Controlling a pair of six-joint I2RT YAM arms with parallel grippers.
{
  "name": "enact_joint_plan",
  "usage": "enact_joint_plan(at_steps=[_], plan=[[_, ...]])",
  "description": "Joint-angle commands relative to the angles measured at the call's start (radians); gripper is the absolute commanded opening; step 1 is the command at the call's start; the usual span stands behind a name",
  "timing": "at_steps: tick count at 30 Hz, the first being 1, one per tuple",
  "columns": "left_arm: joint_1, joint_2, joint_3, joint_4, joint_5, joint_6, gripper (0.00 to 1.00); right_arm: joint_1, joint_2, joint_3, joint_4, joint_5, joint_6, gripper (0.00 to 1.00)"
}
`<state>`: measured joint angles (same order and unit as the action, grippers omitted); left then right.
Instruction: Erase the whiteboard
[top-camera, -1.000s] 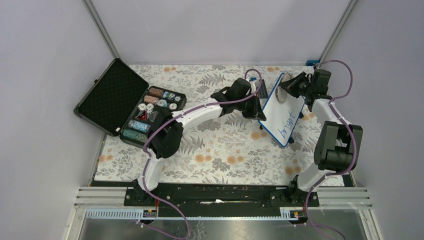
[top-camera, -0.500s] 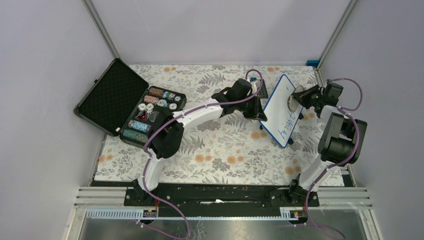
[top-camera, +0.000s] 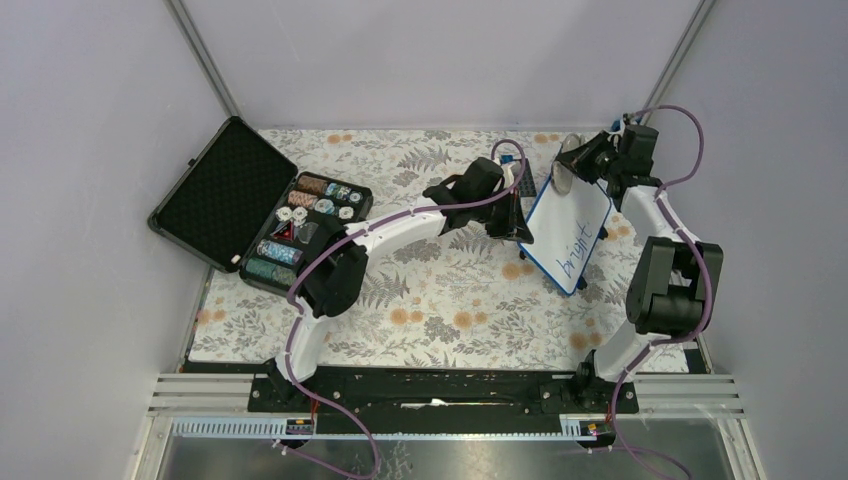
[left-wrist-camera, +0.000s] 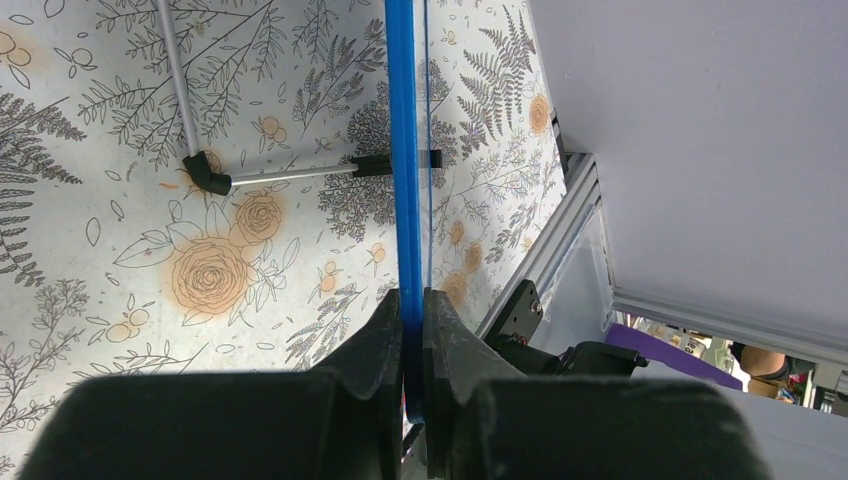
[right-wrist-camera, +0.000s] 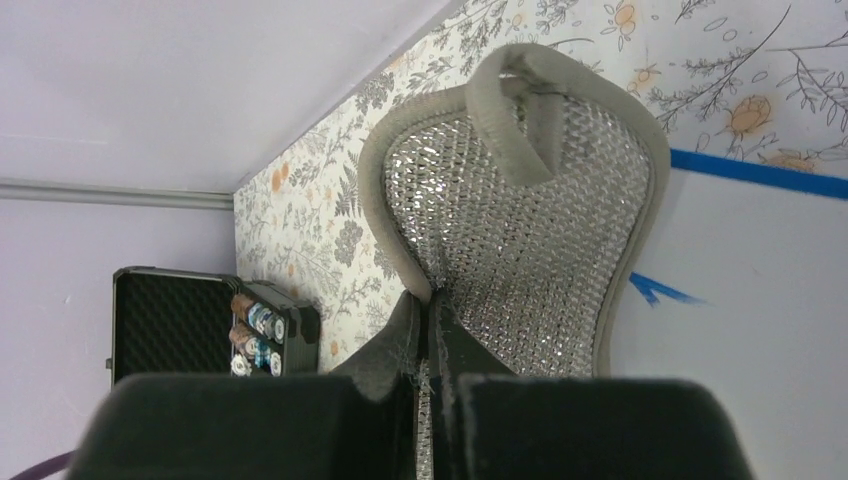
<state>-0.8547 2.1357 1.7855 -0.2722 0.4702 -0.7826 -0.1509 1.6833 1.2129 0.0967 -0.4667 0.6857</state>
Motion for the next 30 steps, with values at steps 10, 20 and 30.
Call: enact_joint_plan(at_steps=[10, 20, 30], plan=[[-0.017, 0.013, 0.015, -0.010, 0.043, 0.074, 0.00, -0.184, 0.163, -0.139, -0.003, -0.014, -0.024, 0.00], [-0.017, 0.018, 0.018, -0.010, 0.048, 0.075, 0.00, -0.103, 0.046, -0.076, -0.075, 0.019, -0.057, 0.00], [-0.020, 0.021, 0.019, -0.010, 0.047, 0.071, 0.00, 0.025, -0.068, -0.063, -0.013, 0.026, -0.024, 0.01]])
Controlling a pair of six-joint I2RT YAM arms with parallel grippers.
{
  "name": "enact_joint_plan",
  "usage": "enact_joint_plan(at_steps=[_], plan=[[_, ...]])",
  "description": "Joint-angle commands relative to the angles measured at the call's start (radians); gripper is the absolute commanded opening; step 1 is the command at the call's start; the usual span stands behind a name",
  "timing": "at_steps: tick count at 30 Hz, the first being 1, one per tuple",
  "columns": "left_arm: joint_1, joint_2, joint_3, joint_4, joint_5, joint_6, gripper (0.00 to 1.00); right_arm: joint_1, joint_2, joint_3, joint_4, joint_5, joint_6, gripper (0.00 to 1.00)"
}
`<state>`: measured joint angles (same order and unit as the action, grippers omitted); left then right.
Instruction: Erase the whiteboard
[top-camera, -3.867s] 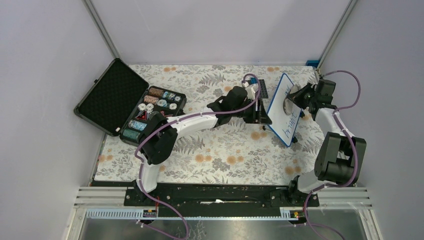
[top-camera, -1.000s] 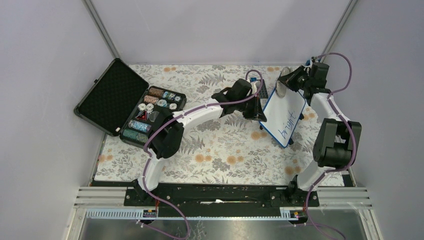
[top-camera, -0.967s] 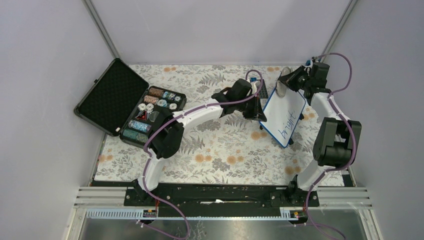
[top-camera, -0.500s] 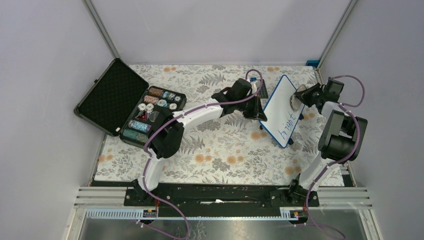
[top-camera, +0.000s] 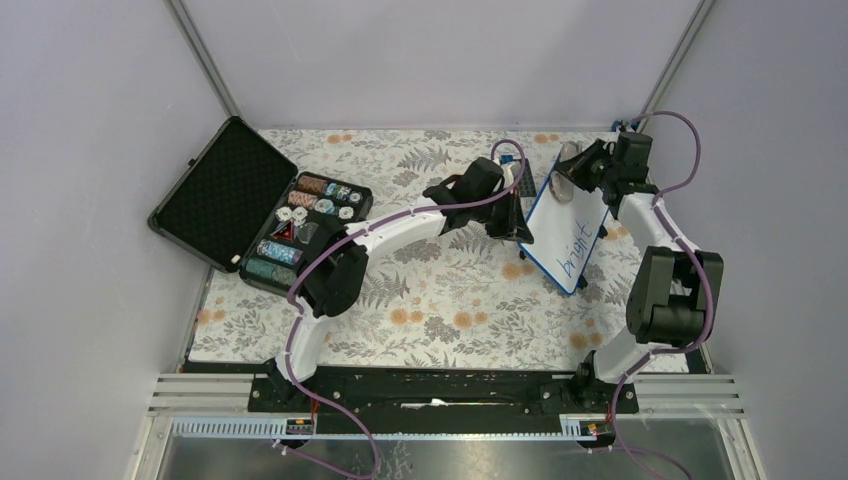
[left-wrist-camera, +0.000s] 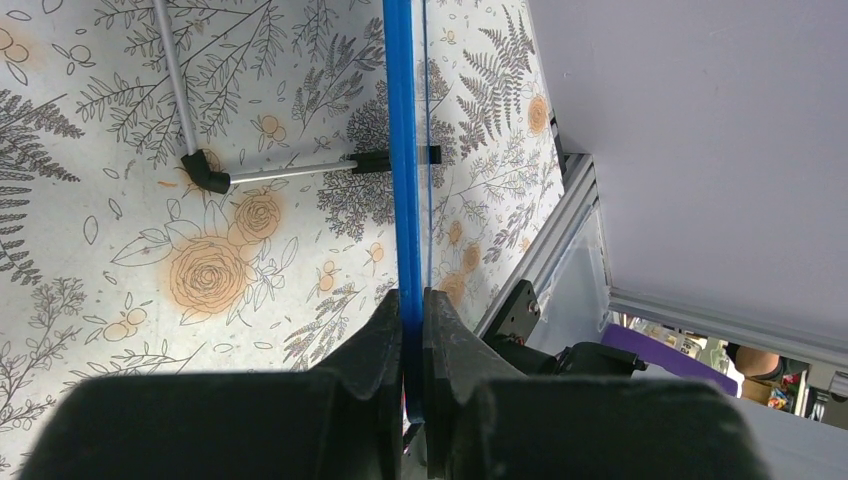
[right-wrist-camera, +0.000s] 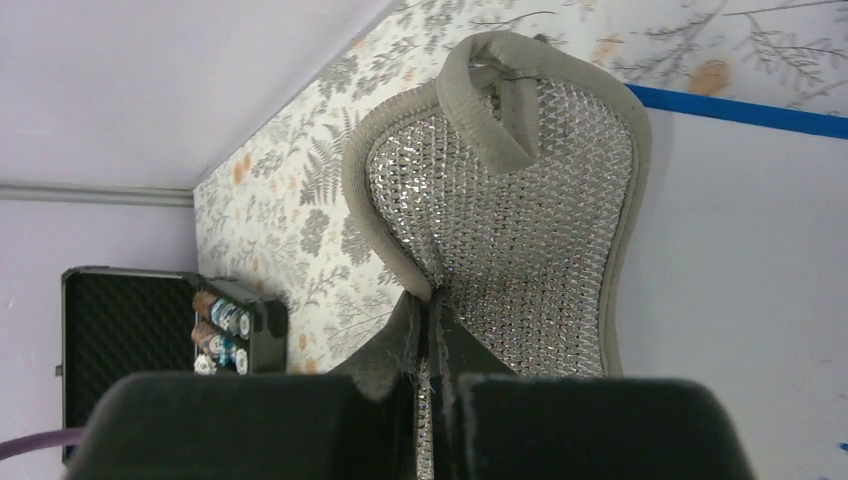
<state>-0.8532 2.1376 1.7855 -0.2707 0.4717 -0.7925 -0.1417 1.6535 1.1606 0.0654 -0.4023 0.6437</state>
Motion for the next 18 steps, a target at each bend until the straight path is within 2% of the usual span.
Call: enact_joint_plan(at_steps=[1, 5, 10, 13, 18], plan=[[-0.021, 0.017, 0.016, -0.010, 0.046, 0.080, 0.00, 0.006, -0.025, -0.027, 0.018, -0.043, 0.018, 0.01], [-0.022, 0.005, 0.002, -0.008, 0.037, 0.082, 0.00, -0.090, 0.030, -0.163, 0.087, -0.110, 0.064, 0.00], [-0.022, -0.002, -0.016, 0.009, 0.030, 0.078, 0.00, -0.244, 0.034, -0.361, 0.143, -0.094, 0.083, 0.00], [-0.022, 0.002, -0.011, 0.009, 0.024, 0.076, 0.00, -0.303, 0.056, -0.375, 0.081, -0.073, 0.035, 0.00], [-0.023, -0.001, -0.025, 0.025, 0.027, 0.067, 0.00, -0.292, 0.037, -0.368, 0.072, -0.081, 0.024, 0.00]])
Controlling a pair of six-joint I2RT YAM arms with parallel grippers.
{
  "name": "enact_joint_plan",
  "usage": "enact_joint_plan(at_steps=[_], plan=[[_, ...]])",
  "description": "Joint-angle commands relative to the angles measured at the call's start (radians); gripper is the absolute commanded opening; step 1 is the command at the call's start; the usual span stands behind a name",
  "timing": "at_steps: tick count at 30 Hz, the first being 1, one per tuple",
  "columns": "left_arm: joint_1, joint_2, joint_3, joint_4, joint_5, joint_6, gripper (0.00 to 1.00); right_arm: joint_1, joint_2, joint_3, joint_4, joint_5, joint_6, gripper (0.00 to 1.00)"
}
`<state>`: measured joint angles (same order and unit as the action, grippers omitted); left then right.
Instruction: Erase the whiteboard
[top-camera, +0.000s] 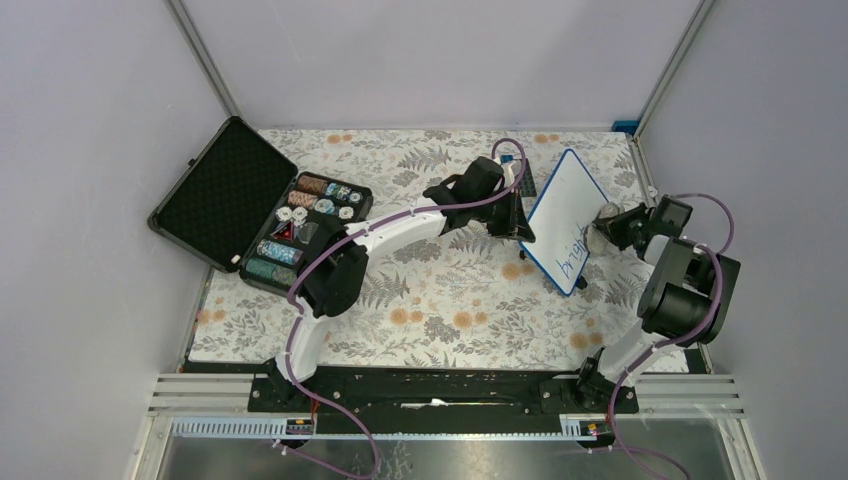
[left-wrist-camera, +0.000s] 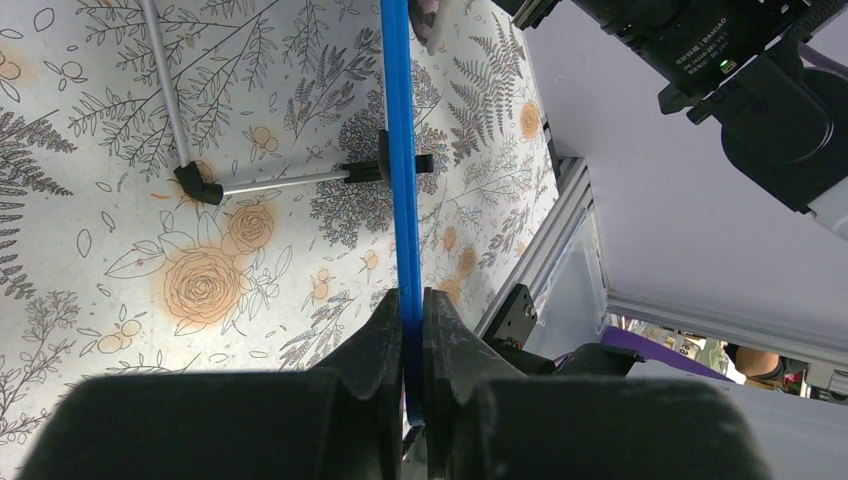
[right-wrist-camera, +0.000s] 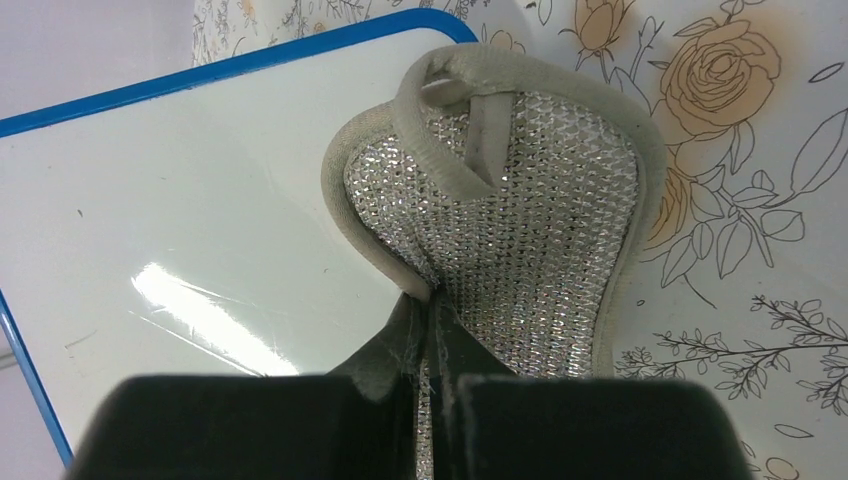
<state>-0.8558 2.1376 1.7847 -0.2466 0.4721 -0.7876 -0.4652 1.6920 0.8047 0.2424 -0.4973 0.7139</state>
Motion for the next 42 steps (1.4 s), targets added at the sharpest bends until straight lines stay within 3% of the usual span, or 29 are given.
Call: enact_joint_plan(at_steps=[1, 8, 13, 18, 24, 27, 33, 42], plan=[[-0.022, 0.000, -0.026, 0.002, 0.028, 0.063, 0.00, 0.044, -0.016, -0.004, -0.110, 0.012, -0.050, 0.00], [-0.025, 0.010, -0.025, 0.008, 0.046, 0.057, 0.00, 0.256, -0.306, 0.045, -0.222, 0.084, -0.065, 0.00], [-0.026, 0.007, -0.035, 0.018, 0.046, 0.053, 0.00, 0.291, -0.390, -0.015, -0.161, 0.109, -0.044, 0.01], [-0.025, -0.001, -0.043, 0.017, 0.041, 0.057, 0.00, 0.231, -0.294, -0.050, -0.174, 0.187, -0.028, 0.00], [-0.025, -0.009, -0.044, 0.017, 0.037, 0.062, 0.00, 0.094, -0.052, -0.083, -0.149, 0.079, -0.021, 0.00], [-0.026, -0.006, -0.043, 0.017, 0.038, 0.060, 0.00, 0.080, -0.020, -0.083, -0.151, 0.049, -0.043, 0.00], [-0.026, 0.007, -0.038, 0.017, 0.049, 0.056, 0.00, 0.115, -0.182, -0.056, -0.189, 0.067, -0.074, 0.00], [-0.026, 0.013, -0.039, 0.017, 0.050, 0.054, 0.00, 0.378, -0.435, 0.020, -0.278, 0.139, -0.091, 0.01]])
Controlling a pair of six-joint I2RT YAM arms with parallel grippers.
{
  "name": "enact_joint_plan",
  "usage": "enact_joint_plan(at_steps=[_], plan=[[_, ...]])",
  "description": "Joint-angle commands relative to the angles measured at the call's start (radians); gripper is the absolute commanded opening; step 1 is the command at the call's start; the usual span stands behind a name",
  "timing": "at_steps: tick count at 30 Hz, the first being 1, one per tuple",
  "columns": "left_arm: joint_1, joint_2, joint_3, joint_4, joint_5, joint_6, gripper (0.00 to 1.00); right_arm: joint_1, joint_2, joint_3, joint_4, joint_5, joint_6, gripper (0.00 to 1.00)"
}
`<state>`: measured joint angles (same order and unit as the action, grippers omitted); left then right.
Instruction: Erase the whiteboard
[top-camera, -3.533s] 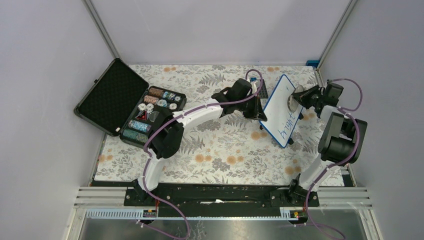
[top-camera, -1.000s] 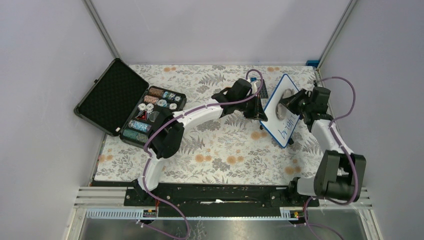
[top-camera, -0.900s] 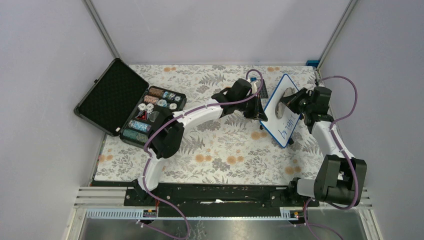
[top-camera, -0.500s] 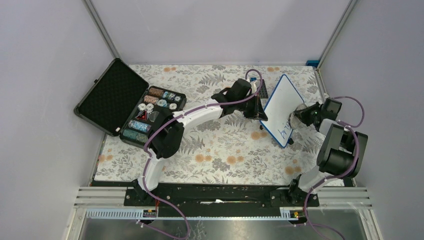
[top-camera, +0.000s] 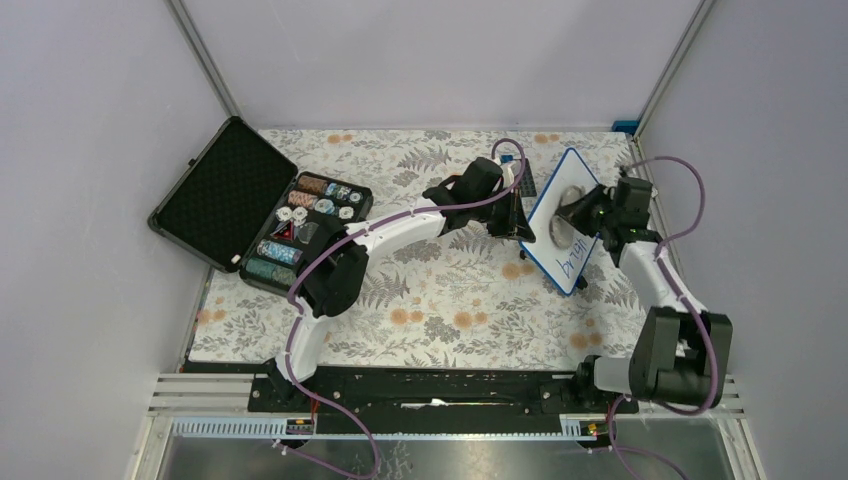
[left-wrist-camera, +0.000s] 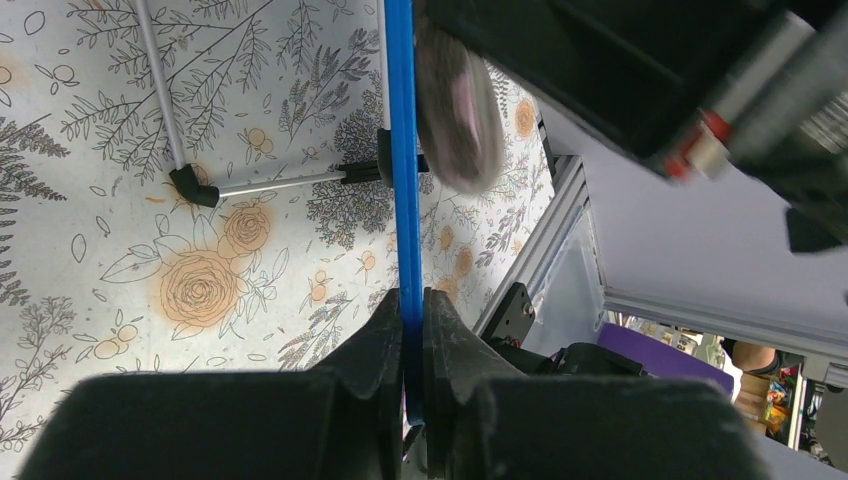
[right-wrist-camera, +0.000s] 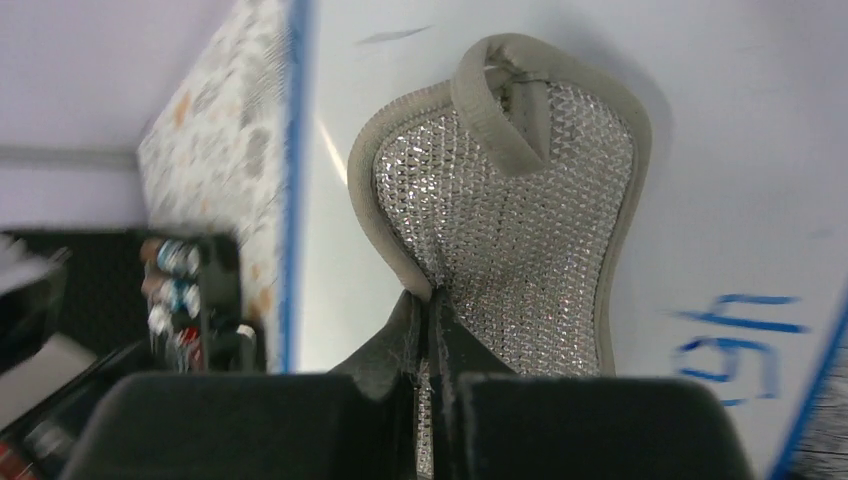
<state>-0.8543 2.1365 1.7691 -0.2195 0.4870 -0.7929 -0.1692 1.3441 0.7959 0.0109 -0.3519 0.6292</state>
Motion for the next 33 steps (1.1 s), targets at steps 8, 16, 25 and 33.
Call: enact_joint_plan(at_steps=[8, 16, 25, 33], plan=[[-0.027, 0.007, -0.029, -0.011, 0.034, 0.060, 0.00, 0.061, 0.011, -0.046, -0.107, 0.229, -0.064, 0.00], [-0.029, -0.008, -0.030, -0.009, 0.036, 0.058, 0.00, -0.158, 0.271, -0.084, -0.096, 0.032, -0.072, 0.00], [-0.029, -0.006, -0.040, 0.005, 0.041, 0.049, 0.00, -0.013, -0.059, -0.051, -0.146, 0.093, -0.132, 0.00], [-0.031, 0.000, -0.037, 0.008, 0.043, 0.048, 0.00, 0.060, -0.155, -0.072, -0.111, -0.094, -0.096, 0.00]])
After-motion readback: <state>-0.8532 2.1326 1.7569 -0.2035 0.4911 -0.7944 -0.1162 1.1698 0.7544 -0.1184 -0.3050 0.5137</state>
